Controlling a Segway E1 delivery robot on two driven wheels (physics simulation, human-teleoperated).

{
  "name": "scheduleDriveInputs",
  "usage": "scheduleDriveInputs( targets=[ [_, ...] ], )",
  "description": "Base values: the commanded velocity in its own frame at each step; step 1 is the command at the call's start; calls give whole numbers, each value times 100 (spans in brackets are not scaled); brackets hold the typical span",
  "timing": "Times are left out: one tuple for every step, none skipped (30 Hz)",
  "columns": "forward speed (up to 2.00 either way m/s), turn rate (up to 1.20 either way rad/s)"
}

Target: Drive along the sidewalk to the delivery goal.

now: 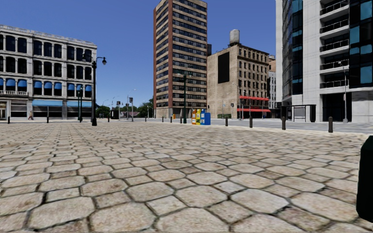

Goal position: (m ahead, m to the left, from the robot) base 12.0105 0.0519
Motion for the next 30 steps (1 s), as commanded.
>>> scheduleDriveInputs(
  targets=[
    [200, 0],
    [200, 0],
    [200, 0],
    [200, 0],
    [200, 0],
    [200, 0],
    [200, 0],
    [200, 0],
    [200, 0],
    [200, 0],
    [200, 0],
    [200, 0],
    [200, 0],
    [200, 0],
    [200, 0],
    [200, 0],
    [200, 0],
    [200, 0],
    [200, 0],
    [200, 0],
    [200, 0],
    [200, 0],
    [200, 0],
    [200, 0],
    [200, 0],
    [200, 0],
    [200, 0],
    [200, 0],
    [200, 0],
    [200, 0]
  ],
)
